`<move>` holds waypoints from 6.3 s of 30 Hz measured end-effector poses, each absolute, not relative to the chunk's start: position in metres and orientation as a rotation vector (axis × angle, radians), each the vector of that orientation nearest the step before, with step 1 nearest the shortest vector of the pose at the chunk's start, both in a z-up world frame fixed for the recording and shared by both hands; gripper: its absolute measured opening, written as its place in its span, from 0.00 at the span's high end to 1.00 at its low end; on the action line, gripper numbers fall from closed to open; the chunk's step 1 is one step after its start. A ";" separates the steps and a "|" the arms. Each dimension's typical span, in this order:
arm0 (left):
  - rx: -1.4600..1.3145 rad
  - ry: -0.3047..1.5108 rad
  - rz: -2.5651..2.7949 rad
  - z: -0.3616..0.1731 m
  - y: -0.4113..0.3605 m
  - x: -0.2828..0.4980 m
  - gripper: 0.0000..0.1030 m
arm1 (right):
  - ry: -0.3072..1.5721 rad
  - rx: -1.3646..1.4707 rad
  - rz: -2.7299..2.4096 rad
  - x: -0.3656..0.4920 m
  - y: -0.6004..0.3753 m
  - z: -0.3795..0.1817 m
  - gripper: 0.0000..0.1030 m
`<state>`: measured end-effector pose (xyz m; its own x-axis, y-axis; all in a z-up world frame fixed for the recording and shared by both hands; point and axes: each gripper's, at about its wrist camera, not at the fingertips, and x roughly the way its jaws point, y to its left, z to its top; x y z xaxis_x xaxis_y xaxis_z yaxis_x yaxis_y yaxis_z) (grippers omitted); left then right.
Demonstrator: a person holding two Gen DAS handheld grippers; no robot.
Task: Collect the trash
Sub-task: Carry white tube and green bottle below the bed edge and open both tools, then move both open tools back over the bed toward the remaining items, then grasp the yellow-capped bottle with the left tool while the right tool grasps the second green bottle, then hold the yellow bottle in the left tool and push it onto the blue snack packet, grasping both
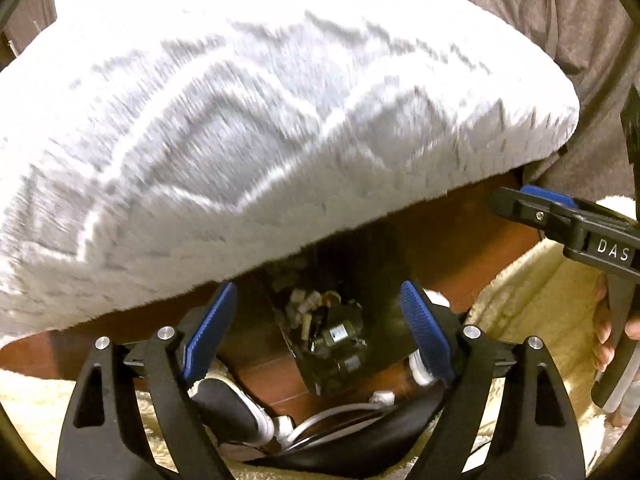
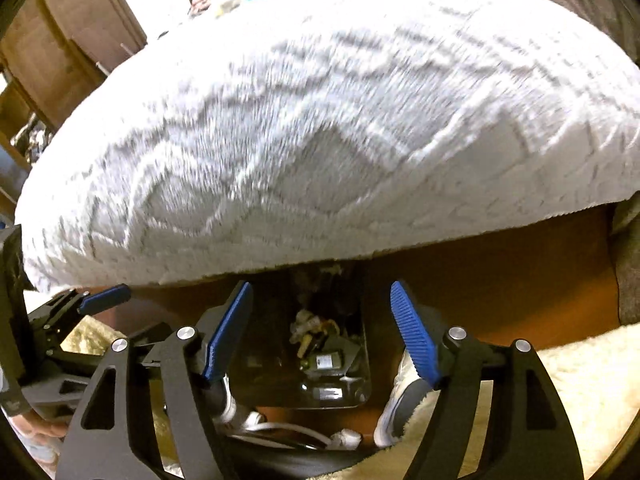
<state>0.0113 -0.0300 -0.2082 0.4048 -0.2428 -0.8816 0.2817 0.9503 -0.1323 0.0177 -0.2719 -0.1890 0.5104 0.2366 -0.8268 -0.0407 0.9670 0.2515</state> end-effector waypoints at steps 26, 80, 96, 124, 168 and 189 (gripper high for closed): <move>0.047 0.864 -0.163 -0.081 0.020 0.112 0.16 | 0.822 0.038 0.135 0.111 -0.257 -0.097 0.26; 0.099 0.908 -0.207 -0.110 -0.029 0.373 0.42 | 0.853 -0.113 0.238 0.368 -0.193 -0.113 0.37; 0.123 0.873 -0.168 -0.103 -0.006 0.378 0.71 | 0.811 -0.012 0.288 0.398 -0.148 -0.089 0.45; 0.126 0.868 -0.177 -0.109 0.003 0.372 0.71 | 0.897 0.078 0.286 0.401 -0.167 -0.104 0.19; 0.150 0.830 -0.213 -0.090 -0.014 0.361 0.71 | 0.875 0.115 0.241 0.398 -0.195 -0.113 0.69; 0.253 0.812 -0.343 -0.090 -0.105 0.434 0.70 | 0.875 0.163 0.231 0.390 -0.271 -0.117 0.69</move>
